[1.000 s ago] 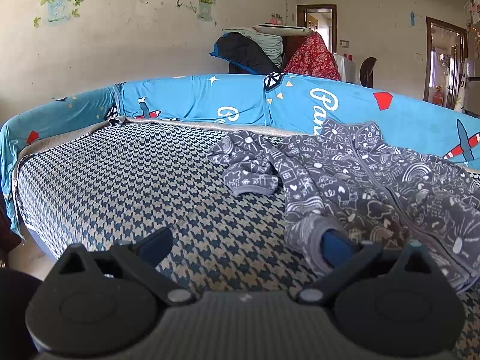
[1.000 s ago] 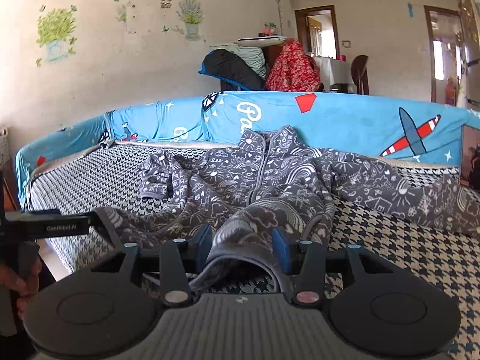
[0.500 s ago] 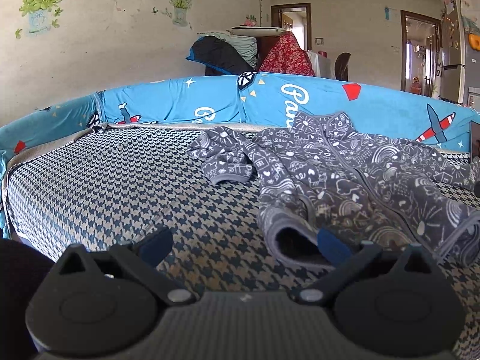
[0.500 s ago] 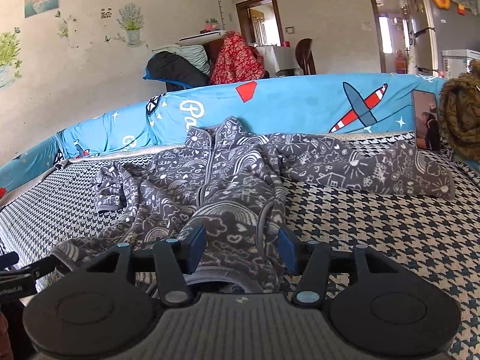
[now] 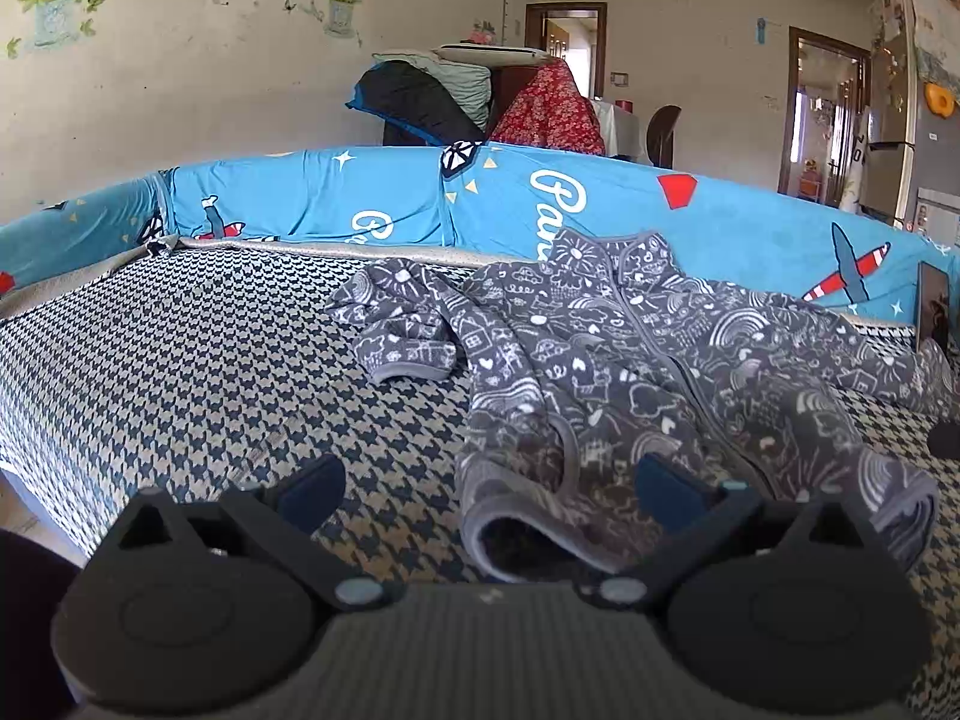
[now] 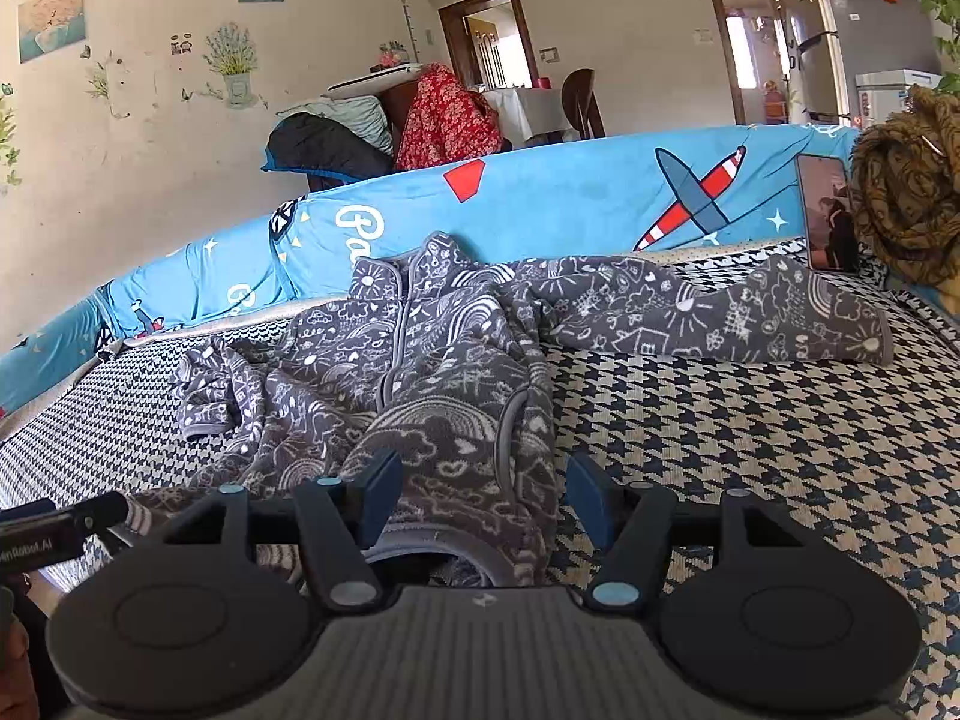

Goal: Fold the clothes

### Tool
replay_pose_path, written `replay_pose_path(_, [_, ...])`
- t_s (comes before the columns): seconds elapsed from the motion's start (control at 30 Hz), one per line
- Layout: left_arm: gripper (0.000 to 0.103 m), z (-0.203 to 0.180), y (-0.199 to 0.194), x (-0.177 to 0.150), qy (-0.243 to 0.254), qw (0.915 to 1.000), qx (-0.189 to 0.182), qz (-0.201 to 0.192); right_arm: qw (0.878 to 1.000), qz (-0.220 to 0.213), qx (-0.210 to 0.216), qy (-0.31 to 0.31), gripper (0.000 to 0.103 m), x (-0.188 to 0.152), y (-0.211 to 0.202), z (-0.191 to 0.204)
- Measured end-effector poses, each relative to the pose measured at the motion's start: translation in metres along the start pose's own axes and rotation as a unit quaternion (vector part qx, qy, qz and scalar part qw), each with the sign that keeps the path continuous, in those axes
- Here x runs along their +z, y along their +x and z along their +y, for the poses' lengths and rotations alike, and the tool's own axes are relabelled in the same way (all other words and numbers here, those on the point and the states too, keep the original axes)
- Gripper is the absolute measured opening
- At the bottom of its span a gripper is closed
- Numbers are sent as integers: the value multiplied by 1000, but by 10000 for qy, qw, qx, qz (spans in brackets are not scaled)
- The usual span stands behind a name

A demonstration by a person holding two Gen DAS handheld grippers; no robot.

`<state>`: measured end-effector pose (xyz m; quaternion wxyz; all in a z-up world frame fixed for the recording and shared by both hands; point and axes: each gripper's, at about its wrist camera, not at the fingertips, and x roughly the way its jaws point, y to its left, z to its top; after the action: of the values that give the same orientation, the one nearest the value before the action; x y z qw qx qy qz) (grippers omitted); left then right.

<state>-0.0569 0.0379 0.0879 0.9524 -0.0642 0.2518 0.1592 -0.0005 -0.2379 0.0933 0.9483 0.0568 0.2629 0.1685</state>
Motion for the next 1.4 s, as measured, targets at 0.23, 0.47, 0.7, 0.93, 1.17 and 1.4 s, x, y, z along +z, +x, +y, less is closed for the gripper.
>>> replay_pose_path(0.23, [103,-16,29,4,168,9995,-89,240,9999,77,-68,-43,60,-5,4,-2])
replay_pose_path(0.47, [103,-21,51,-4,128,9990,167,396,9996,225,-147,-60,60,-11,12,-2])
replay_pose_path(0.7, [79,-11,70,-14,-198,9970,145,739,9989,389,-246,-65,61,-17,22,-2])
replay_pose_path(0.93, [49,-10,67,-27,-52,9978,-3,660,9986,440,-289,-80,61,-20,28,1])
replay_pose_path(1.17, [11,-13,57,-28,142,9992,208,319,9986,423,-311,-106,61,-23,27,2])
replay_pose_path(1.4, [11,-3,50,-21,277,9958,877,-40,9979,351,-539,60,61,-21,23,-7])
